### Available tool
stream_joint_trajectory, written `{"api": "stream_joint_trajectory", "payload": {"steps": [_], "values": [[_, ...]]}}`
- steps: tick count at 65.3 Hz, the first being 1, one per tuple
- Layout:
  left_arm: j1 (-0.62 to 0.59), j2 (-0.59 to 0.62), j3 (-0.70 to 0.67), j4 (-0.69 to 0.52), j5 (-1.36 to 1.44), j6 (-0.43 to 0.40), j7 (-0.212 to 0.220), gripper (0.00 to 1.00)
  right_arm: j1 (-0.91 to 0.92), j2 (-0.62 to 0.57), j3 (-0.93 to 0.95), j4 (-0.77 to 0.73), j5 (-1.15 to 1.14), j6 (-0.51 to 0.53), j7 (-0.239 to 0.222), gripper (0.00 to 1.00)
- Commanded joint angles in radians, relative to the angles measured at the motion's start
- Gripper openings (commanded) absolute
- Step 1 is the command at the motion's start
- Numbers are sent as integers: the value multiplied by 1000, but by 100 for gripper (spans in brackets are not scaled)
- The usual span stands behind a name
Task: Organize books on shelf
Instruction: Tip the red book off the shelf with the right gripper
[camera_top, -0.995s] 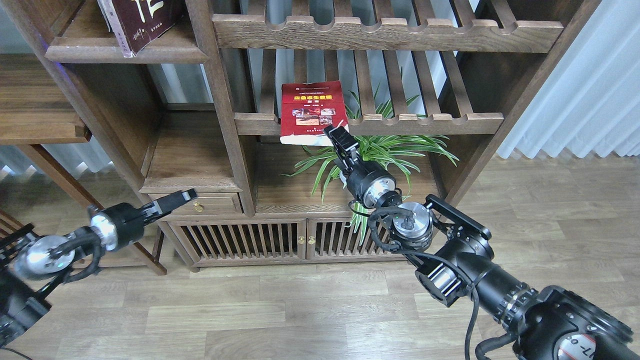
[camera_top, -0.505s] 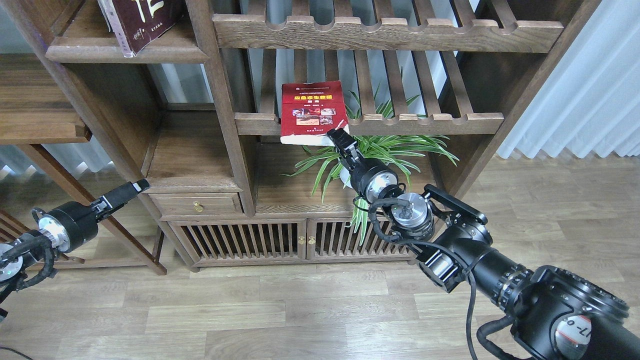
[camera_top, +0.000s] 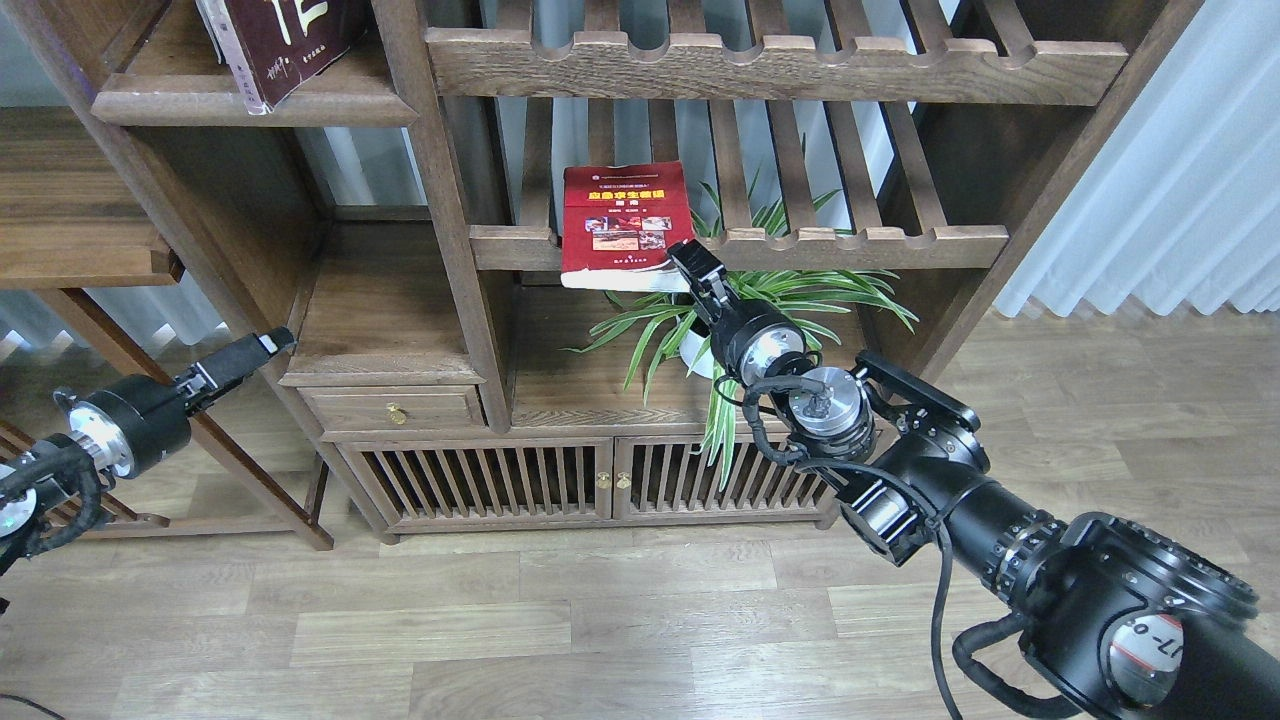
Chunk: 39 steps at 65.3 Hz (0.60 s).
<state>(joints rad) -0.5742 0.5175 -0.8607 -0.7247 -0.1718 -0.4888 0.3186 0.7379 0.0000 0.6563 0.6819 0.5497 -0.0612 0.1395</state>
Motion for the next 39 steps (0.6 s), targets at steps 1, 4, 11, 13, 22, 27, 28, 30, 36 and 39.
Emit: {"api": "stream_joint_trajectory", "payload": {"steps": [1,4,11,13,22,27,28,30,36,39], "values": [[-1,1,-12,-4,0,0,0,99,0,0,-1,-2,-1,1,0,76],[-4,1,-14,-4,0,0,0,99,1,0,-1,-2,-2,1,0,70],[-7,3,-17,-4,0,0,0,99,1,0,-3,-1,1,1,2,55],[-7,3,-18,-2,0,0,0,99,1,0,-4,-1,3,3,2,54],[-7,6,-29,-4,0,0,0,99,1,0,-55,1,7,4,0,46],[-7,9,-32,-2,0,0,0,99,1,0,-58,1,24,17,0,28],[-7,9,-32,-2,0,0,0,99,1,0,-58,1,27,18,0,24],[-7,9,-34,-2,0,0,0,99,1,0,-58,2,35,23,0,16],[-7,15,-34,-2,0,0,0,99,1,0,-58,5,49,50,-5,5],[-7,16,-34,-2,0,0,0,99,1,0,-58,5,49,55,-6,5]]}}
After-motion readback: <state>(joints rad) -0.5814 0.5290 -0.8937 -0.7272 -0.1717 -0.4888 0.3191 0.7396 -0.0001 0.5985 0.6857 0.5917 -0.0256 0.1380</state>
